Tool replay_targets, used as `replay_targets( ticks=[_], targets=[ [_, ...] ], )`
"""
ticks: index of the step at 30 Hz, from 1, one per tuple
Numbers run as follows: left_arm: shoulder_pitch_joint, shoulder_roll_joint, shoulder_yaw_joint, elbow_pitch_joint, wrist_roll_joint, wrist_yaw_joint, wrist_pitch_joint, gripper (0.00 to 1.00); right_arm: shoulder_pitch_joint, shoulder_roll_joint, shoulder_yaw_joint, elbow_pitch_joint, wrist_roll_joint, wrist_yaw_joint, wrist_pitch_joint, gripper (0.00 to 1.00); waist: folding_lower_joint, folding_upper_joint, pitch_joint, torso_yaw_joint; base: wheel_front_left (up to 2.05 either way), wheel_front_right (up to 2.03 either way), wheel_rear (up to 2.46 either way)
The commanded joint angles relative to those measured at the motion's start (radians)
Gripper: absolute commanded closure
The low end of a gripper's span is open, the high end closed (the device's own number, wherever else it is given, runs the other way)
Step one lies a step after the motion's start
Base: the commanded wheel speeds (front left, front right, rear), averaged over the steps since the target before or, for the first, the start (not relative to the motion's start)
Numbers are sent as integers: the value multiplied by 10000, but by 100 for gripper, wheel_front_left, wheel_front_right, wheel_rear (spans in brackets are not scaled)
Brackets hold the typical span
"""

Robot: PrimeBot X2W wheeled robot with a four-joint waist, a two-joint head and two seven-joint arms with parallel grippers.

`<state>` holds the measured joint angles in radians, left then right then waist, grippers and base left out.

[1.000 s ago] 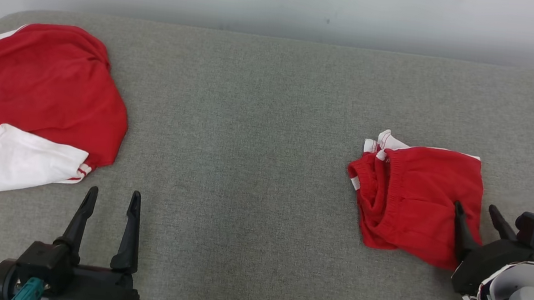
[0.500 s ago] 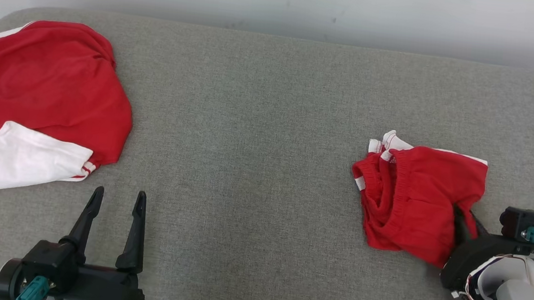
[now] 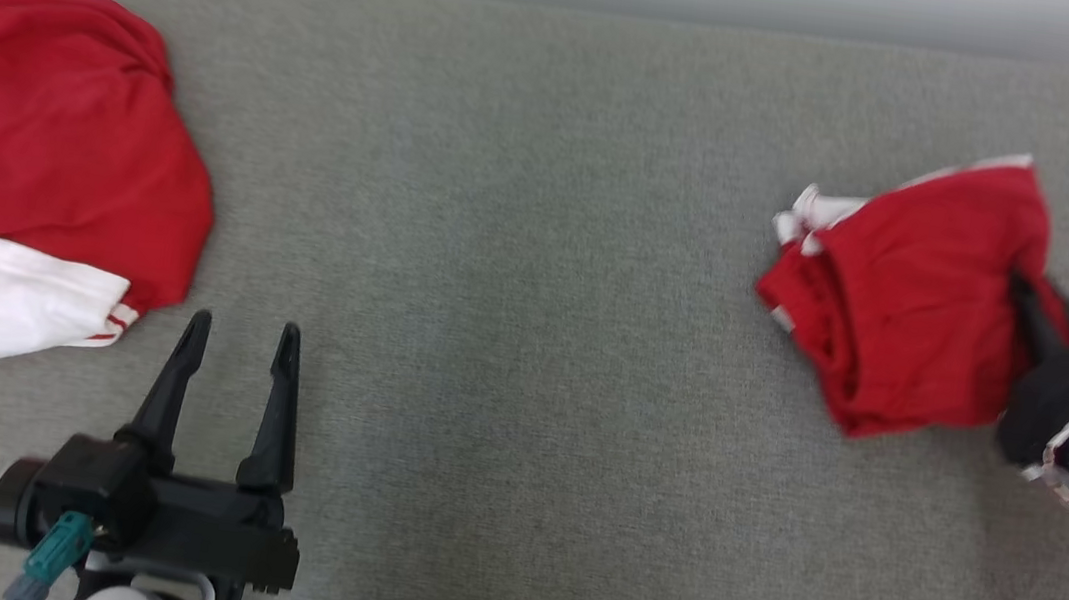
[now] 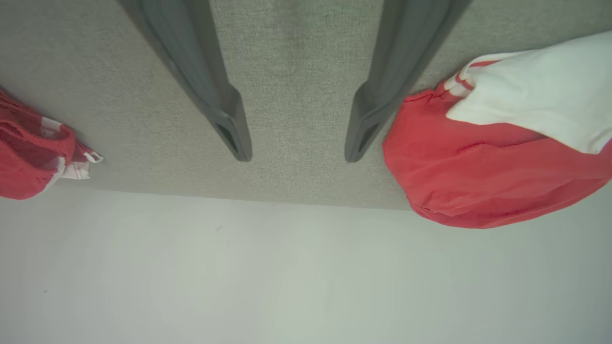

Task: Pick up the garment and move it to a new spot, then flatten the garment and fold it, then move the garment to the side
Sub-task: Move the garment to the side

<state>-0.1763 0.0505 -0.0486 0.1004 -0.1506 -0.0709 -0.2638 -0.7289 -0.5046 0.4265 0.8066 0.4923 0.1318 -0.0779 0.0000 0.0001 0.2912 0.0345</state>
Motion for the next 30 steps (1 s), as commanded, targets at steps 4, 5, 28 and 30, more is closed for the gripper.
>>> replay_targets(
  ticks=[4, 5, 28, 30],
  targets=[
    [-589, 4, -108, -314, 277, -74, -7, 0, -694, -1132, 360, -549, 339, -25, 122, 100, 0, -1, 1399, -771, 0, 0, 0],
    [-702, 6, -110, -377, 340, -96, -5, 0, -830, -1359, 422, -663, 423, -26, 148, 100, 0, -1, 1619, -880, 0, 0, 0],
    [-1729, 393, -299, -1554, 1127, -121, 10, 0, -3271, -4088, 610, -630, 1142, -26, -474, 100, 0, -1, 3989, -2471, 0, 0, 0],
    [-1718, 370, -336, -1537, 1122, -123, 35, 0, -3491, -4150, 672, -497, 1161, -26, -484, 100, 0, -1, 4020, -2433, 0, 0, 0]
  ],
)
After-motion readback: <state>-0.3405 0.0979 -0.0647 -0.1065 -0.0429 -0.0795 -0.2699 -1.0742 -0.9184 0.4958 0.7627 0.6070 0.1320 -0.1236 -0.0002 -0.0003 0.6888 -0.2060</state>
